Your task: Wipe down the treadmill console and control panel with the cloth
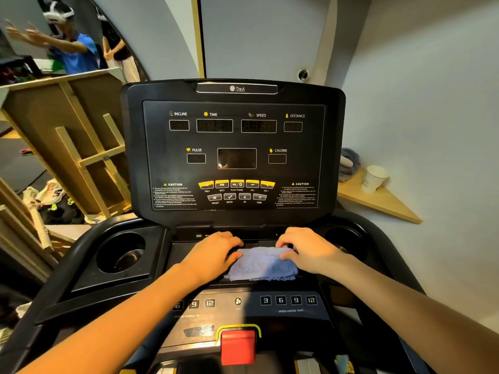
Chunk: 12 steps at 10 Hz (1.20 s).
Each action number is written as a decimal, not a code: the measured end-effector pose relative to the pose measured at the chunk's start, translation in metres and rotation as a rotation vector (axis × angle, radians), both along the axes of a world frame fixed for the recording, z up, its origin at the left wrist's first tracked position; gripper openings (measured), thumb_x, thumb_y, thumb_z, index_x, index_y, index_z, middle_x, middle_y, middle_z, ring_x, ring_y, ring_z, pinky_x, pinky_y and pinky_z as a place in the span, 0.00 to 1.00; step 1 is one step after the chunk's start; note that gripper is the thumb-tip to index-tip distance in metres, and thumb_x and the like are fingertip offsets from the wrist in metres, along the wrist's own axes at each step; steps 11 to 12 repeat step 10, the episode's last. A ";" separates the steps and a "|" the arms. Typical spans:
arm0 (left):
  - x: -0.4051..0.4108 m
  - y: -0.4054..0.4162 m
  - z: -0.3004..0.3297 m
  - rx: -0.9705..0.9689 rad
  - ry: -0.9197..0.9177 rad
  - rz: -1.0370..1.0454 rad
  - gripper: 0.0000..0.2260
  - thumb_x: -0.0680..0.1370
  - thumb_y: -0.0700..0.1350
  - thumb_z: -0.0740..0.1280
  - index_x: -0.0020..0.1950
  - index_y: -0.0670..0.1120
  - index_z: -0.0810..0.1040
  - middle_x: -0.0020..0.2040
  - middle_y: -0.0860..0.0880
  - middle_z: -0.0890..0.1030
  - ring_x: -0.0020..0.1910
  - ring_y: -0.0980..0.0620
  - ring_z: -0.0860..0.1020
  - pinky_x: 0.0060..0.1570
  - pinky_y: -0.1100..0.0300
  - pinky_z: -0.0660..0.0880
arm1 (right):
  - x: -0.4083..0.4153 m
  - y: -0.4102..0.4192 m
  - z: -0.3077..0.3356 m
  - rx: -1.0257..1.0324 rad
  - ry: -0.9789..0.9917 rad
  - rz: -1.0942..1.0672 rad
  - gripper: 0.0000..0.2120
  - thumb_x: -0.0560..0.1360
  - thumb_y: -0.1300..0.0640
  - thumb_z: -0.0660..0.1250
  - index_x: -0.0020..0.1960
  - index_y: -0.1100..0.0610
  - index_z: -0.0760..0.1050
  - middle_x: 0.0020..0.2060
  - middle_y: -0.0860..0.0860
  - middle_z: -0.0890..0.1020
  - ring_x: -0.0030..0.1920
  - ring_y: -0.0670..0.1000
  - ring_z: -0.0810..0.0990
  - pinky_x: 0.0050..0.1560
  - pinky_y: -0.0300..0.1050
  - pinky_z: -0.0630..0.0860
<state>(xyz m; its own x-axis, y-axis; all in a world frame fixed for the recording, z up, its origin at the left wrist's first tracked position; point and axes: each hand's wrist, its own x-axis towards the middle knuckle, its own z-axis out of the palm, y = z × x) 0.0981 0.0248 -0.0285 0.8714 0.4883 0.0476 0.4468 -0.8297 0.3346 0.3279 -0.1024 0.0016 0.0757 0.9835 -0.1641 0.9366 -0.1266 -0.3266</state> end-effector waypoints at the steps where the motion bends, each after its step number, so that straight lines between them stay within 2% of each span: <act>1: 0.001 0.002 -0.001 -0.017 -0.005 -0.002 0.11 0.80 0.52 0.64 0.59 0.51 0.80 0.54 0.51 0.81 0.55 0.52 0.78 0.59 0.54 0.76 | -0.005 0.004 -0.003 -0.021 0.000 -0.025 0.06 0.78 0.53 0.66 0.55 0.49 0.79 0.52 0.46 0.76 0.52 0.47 0.75 0.55 0.43 0.76; 3: 0.003 0.002 0.007 0.074 -0.107 0.036 0.08 0.80 0.50 0.65 0.54 0.50 0.80 0.50 0.50 0.81 0.50 0.50 0.79 0.51 0.52 0.78 | -0.009 0.010 0.002 0.081 -0.089 -0.041 0.05 0.78 0.55 0.66 0.53 0.49 0.77 0.51 0.47 0.76 0.51 0.49 0.77 0.53 0.49 0.77; 5: 0.006 -0.001 0.006 0.226 -0.060 0.056 0.08 0.80 0.49 0.65 0.53 0.48 0.81 0.49 0.49 0.82 0.51 0.46 0.79 0.40 0.53 0.76 | -0.013 0.009 0.002 0.071 -0.351 0.015 0.11 0.82 0.51 0.59 0.61 0.50 0.76 0.55 0.48 0.77 0.55 0.53 0.77 0.48 0.47 0.74; 6: 0.004 0.000 0.002 0.251 -0.047 0.054 0.08 0.79 0.49 0.65 0.53 0.48 0.81 0.48 0.50 0.82 0.50 0.47 0.79 0.37 0.54 0.75 | -0.012 0.008 -0.002 0.074 -0.372 0.013 0.12 0.82 0.50 0.58 0.61 0.50 0.76 0.55 0.48 0.78 0.55 0.52 0.78 0.50 0.47 0.75; 7: 0.002 -0.001 -0.002 0.242 -0.047 0.062 0.09 0.79 0.51 0.64 0.53 0.49 0.81 0.47 0.50 0.82 0.50 0.48 0.79 0.37 0.52 0.78 | -0.013 0.000 -0.007 0.132 -0.389 0.019 0.12 0.82 0.50 0.58 0.61 0.50 0.75 0.55 0.48 0.78 0.56 0.52 0.77 0.51 0.47 0.74; 8: 0.000 -0.001 0.003 0.206 -0.056 0.109 0.11 0.79 0.53 0.63 0.55 0.50 0.80 0.48 0.51 0.81 0.51 0.48 0.79 0.41 0.50 0.80 | -0.013 -0.007 -0.011 0.246 -0.395 0.023 0.12 0.80 0.50 0.63 0.61 0.51 0.75 0.54 0.48 0.78 0.53 0.52 0.78 0.49 0.46 0.75; 9: -0.006 -0.010 0.008 0.154 -0.050 0.160 0.13 0.79 0.55 0.62 0.59 0.51 0.79 0.53 0.52 0.80 0.54 0.51 0.78 0.47 0.53 0.78 | -0.012 -0.017 -0.017 0.344 -0.423 0.044 0.14 0.68 0.49 0.77 0.52 0.50 0.80 0.46 0.47 0.81 0.42 0.49 0.79 0.37 0.42 0.76; 10: -0.010 -0.020 0.012 0.138 -0.053 0.181 0.14 0.80 0.56 0.61 0.61 0.52 0.78 0.54 0.52 0.80 0.55 0.52 0.78 0.49 0.55 0.77 | -0.015 -0.021 -0.019 0.381 -0.422 0.066 0.15 0.65 0.49 0.79 0.48 0.49 0.80 0.43 0.45 0.80 0.39 0.47 0.78 0.34 0.40 0.73; 12: -0.010 -0.020 0.012 0.138 -0.053 0.181 0.14 0.80 0.56 0.61 0.61 0.52 0.78 0.54 0.52 0.80 0.55 0.52 0.78 0.49 0.55 0.77 | -0.015 -0.021 -0.019 0.381 -0.422 0.066 0.15 0.65 0.49 0.79 0.48 0.49 0.80 0.43 0.45 0.80 0.39 0.47 0.78 0.34 0.40 0.73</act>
